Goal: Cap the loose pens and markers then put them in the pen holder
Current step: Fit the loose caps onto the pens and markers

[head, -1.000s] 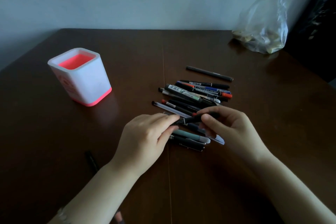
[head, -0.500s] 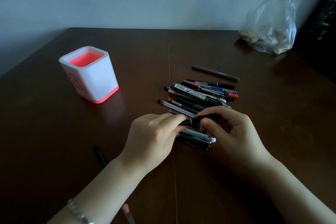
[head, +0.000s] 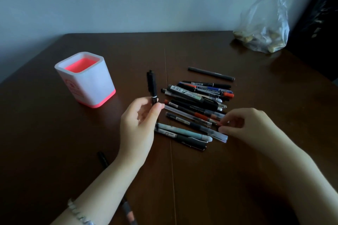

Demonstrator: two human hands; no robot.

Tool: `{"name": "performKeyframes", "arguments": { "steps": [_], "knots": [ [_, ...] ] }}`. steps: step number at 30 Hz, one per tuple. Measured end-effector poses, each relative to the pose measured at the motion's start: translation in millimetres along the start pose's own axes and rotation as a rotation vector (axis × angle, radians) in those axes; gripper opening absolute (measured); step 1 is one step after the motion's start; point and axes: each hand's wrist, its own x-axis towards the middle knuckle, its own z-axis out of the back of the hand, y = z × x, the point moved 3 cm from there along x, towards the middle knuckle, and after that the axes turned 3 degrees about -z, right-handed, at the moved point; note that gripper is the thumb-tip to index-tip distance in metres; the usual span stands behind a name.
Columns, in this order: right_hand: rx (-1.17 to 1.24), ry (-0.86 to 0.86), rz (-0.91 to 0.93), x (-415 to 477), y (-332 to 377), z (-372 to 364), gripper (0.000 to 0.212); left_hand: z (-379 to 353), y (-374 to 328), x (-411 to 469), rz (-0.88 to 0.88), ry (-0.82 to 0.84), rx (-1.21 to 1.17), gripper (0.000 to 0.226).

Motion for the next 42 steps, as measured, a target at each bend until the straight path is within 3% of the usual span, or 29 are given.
{"name": "performKeyframes", "arguments": {
  "steps": [4, 7, 11, 18, 22, 31, 35, 42],
  "knots": [
    [0.032, -0.013, 0.037, -0.5, 1.1, -3.8, 0.022, -1.3, 2.5, 1.0, 0.273, -0.027, -0.303, 0.014],
    [0.025, -0.032, 0.041, -2.7, 4.2, -2.4, 0.019, -1.6, 3.2, 1.8, 0.382, -0.023, -0.459, 0.009],
    [0.365, -0.137, 0.124, -13.6, 24.2, 0.3, 0.021, -3.9, 2.8, 1.0, 0.442, 0.011, -0.55, 0.007],
    [0.697, -0.06, 0.143, -18.3, 40.6, -17.8, 0.023, -7.6, 3.5, 0.4, 0.439, 0.07, -0.587, 0.002],
    [0.702, -0.038, 0.174, -19.6, 45.5, -17.4, 0.026, -8.9, 3.3, -0.2, 0.407, 0.096, -0.597, 0.011],
    [0.823, -0.093, 0.129, -20.3, 45.0, -23.2, 0.02, -13.4, 1.9, -4.7, 0.301, 0.23, -0.556, 0.005],
    [0.759, -0.128, 0.181, -22.4, 47.1, -24.2, 0.02, -14.2, 0.1, -6.1, 0.259, 0.25, -0.571, 0.006],
    [0.807, -0.014, 0.156, -21.7, 50.8, -24.8, 0.027, -13.6, -1.2, -3.6, 0.233, 0.297, -0.55, 0.011]
  ]
}}
